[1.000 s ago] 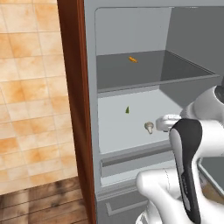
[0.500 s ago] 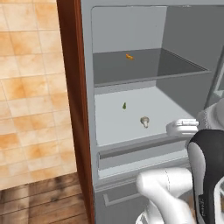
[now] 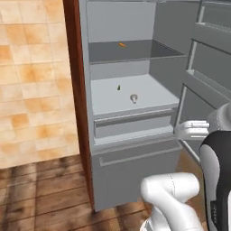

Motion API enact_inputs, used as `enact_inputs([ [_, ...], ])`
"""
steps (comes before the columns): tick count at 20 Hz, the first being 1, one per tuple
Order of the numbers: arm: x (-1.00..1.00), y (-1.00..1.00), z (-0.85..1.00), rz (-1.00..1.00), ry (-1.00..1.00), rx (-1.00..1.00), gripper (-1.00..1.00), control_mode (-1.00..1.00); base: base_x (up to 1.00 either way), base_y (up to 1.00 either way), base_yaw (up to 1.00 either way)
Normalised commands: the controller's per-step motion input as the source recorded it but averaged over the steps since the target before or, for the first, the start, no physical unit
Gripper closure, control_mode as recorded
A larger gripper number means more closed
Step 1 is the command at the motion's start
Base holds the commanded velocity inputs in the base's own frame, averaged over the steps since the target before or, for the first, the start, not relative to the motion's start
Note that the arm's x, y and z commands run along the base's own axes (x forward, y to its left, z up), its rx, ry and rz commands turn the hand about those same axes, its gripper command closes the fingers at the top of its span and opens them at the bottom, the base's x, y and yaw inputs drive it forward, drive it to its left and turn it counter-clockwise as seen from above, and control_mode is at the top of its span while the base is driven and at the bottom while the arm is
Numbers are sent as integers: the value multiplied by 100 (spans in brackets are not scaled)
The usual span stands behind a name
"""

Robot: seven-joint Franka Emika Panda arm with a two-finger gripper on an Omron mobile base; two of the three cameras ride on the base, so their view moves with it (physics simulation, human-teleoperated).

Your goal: Transport the chicken drumstick and mushroom to the fridge. Place the chicken drumstick on the rack containing meat and place the mushroom on the rack containing the vegetable, ensuring meats and vegetables are on different racks.

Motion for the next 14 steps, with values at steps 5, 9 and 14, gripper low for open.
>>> enact_inputs([
  [5,0,0,0,0,0,0,-100,100,-100,16,11],
  [9,0,0,0,0,0,0,-100,100,-86,0,58],
  [14,0,0,0,0,0,0,-100,100,-23,-1,89],
])
